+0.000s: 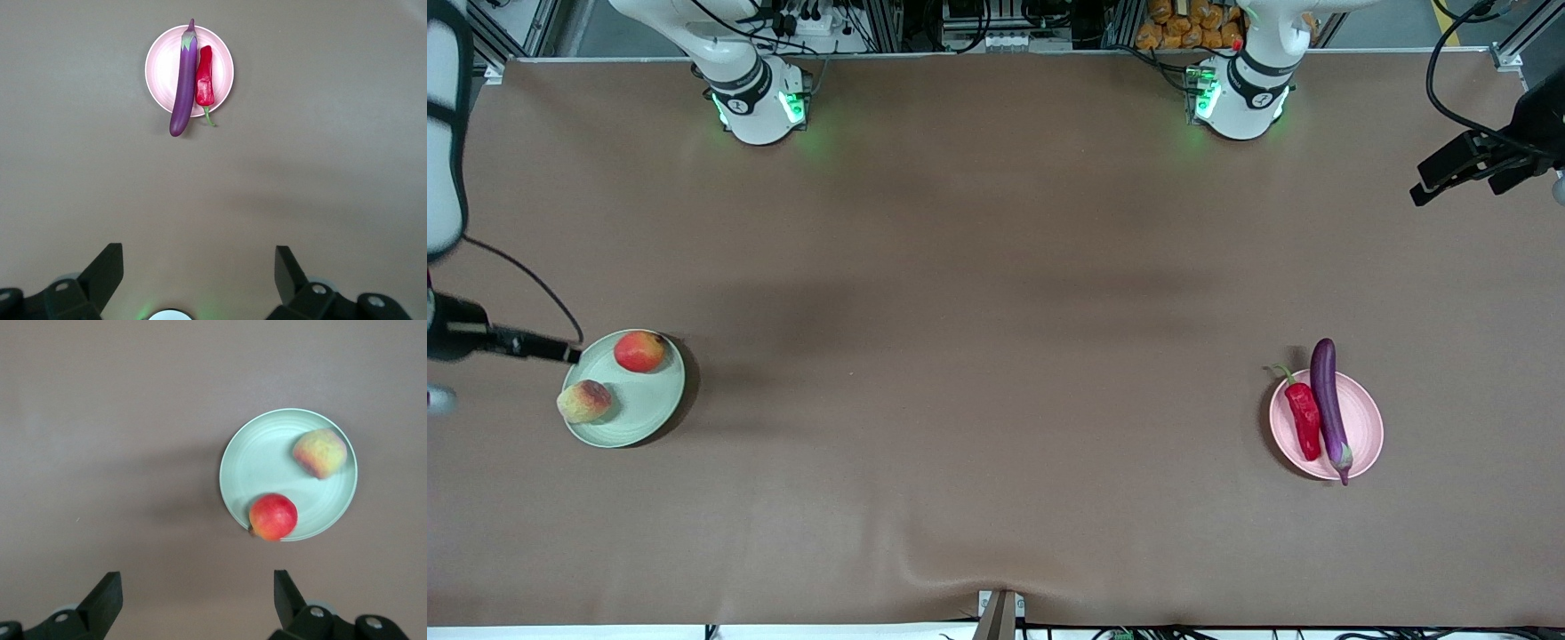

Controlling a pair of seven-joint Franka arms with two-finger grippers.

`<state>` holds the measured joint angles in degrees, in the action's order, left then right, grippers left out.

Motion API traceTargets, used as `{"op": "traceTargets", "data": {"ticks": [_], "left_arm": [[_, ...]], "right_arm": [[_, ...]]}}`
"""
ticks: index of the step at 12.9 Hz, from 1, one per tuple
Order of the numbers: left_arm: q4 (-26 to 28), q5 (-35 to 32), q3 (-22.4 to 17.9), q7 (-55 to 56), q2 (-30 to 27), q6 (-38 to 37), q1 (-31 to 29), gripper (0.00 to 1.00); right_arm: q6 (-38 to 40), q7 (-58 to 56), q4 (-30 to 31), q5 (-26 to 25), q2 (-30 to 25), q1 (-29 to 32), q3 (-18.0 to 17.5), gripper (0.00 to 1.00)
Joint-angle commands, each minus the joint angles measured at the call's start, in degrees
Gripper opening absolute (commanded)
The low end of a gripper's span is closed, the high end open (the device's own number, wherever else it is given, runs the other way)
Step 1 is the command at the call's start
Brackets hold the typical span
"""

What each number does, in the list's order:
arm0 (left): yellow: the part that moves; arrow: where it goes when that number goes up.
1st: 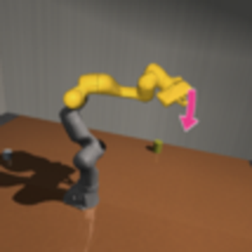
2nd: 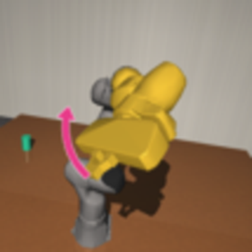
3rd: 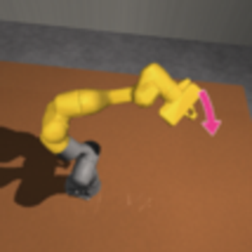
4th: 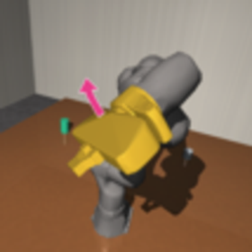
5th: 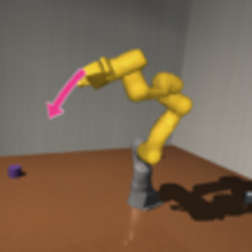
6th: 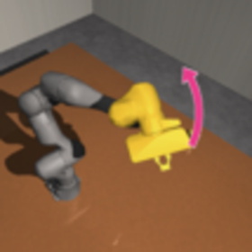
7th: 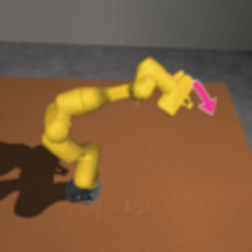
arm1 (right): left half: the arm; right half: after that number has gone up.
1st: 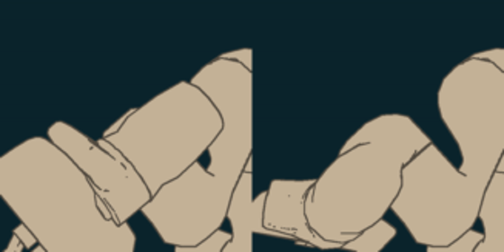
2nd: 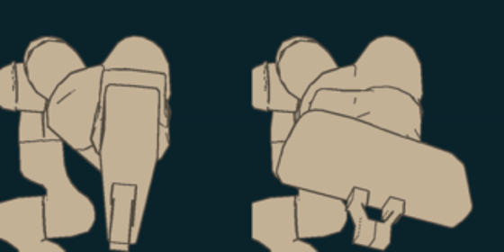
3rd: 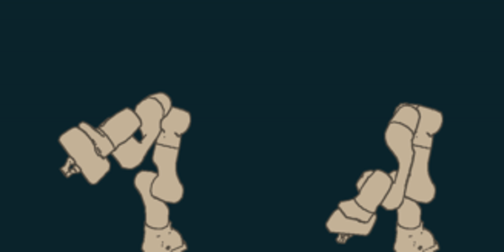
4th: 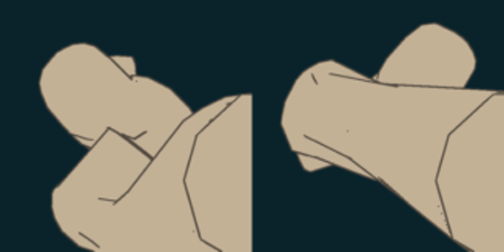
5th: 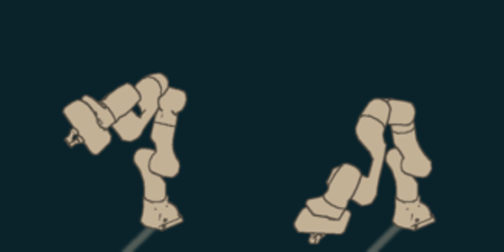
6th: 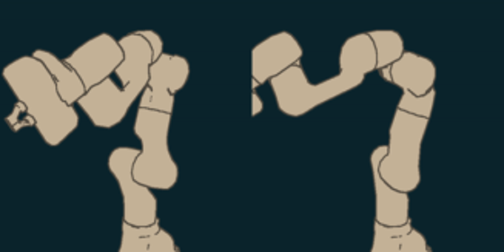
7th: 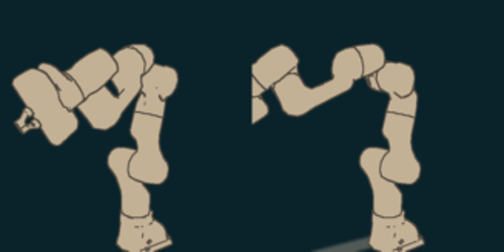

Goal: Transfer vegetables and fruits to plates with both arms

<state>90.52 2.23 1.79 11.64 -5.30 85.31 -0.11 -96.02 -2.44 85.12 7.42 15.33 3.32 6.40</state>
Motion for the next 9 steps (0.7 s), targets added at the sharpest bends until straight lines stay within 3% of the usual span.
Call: {"op": "traceTargets", "data": {"ticks": [1, 5, 9], "left_arm": [[0.2, -0.1, -0.1, -0.6, -1.1, -0.8, -0.5, 1.00], [0.2, -0.1, -0.1, -0.7, -1.3, -0.8, -0.6, 1.00], [0.5, -0.2, -0.2, -2.8, -1.5, -0.8, -1.3, 1.00]], "right_arm": [[2.4, 1.2, 5.4, -3.8, -9.3, 4.5, -7.2, 1.00], [8.8, 1.2, 6.1, -6.2, -15.4, 3.6, -7.5, 1.00], [15.0, 3.2, 1.7, -6.3, -15.5, 1.1, -5.9, 1.00]]}}
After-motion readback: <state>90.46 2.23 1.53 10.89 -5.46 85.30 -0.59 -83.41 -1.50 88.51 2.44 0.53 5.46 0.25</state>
